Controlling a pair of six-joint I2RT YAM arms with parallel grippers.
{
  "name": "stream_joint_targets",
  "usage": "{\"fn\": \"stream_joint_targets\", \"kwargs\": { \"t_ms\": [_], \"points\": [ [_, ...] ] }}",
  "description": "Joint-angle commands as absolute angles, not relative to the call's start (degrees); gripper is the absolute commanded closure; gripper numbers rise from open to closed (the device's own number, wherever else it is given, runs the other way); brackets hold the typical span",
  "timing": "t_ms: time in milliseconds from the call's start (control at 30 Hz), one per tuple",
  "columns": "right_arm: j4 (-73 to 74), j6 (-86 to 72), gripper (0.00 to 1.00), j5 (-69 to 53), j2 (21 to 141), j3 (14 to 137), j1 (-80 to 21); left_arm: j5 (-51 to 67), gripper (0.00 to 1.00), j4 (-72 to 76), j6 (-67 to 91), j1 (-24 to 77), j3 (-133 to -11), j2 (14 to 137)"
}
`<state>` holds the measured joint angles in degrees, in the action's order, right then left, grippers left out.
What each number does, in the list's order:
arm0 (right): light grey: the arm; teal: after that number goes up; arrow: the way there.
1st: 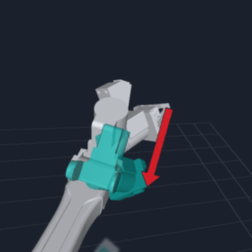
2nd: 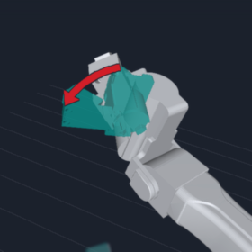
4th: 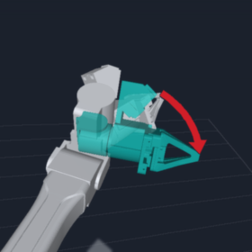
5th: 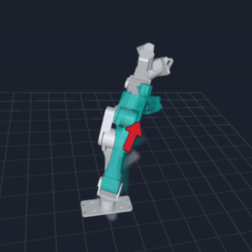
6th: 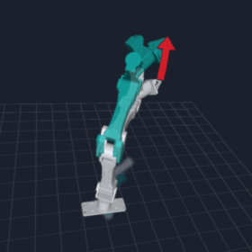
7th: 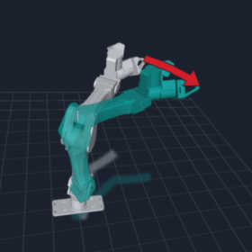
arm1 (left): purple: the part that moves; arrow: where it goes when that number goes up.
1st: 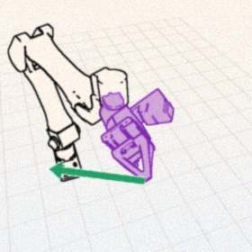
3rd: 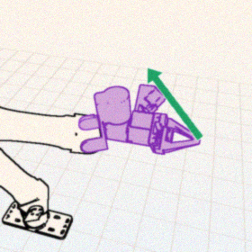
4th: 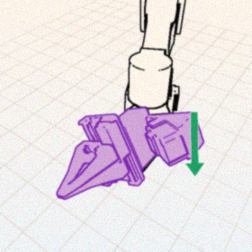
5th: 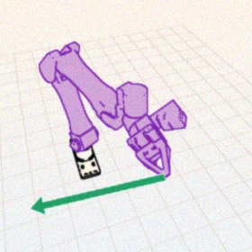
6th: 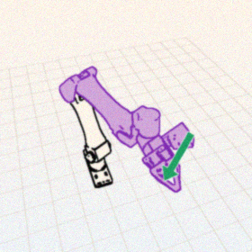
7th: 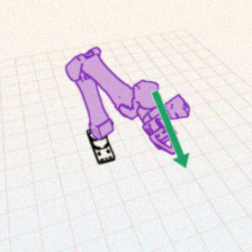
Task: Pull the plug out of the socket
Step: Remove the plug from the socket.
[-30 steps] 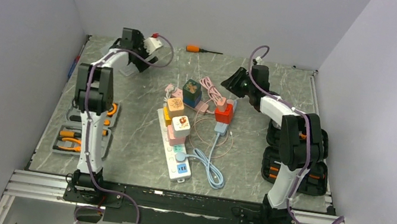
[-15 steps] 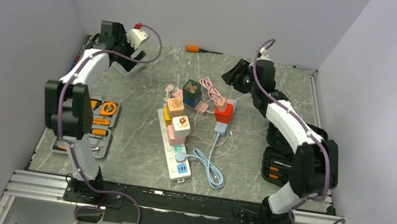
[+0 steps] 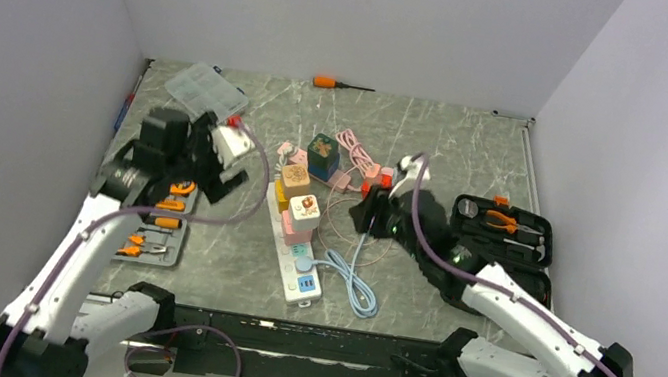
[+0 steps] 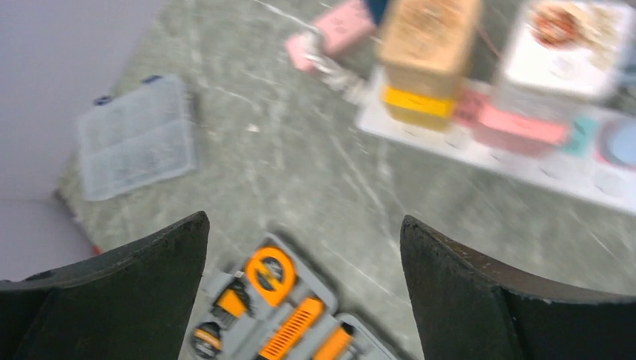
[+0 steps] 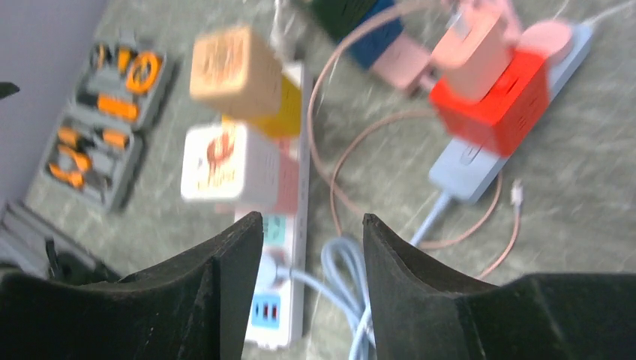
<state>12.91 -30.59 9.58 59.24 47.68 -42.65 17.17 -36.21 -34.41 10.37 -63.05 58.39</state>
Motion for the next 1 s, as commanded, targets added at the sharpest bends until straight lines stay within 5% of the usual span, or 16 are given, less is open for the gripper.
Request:
{"fn": "stream_joint_targets", "kwargs": {
  "t_ms": [0,300,633,967],
  "points": [
    [17.16,-32.7,0.47,18.58,56.51,41.53,-52.9,18.07,0.01,-42.3,-36.81,16.87,-55.72,49.38],
    [18.3,-35.84,0.48,33.35,69.17,39.07,-71.79,9.21,0.01,-42.09,-46.19,27.13,-46.82,38.09],
    [13.23,-28.13,0.49,37.07,83.11,43.36,-73.44,8.77,0.01,-41.93,-44.71,31.09,-49.47,39.88],
    [2.67,-16.09,0.49,39.11,89.59,44.1,-73.54,17.28,0.01,-35.74,-53.81,31.85,-41.31,28.09]
  ]
}}
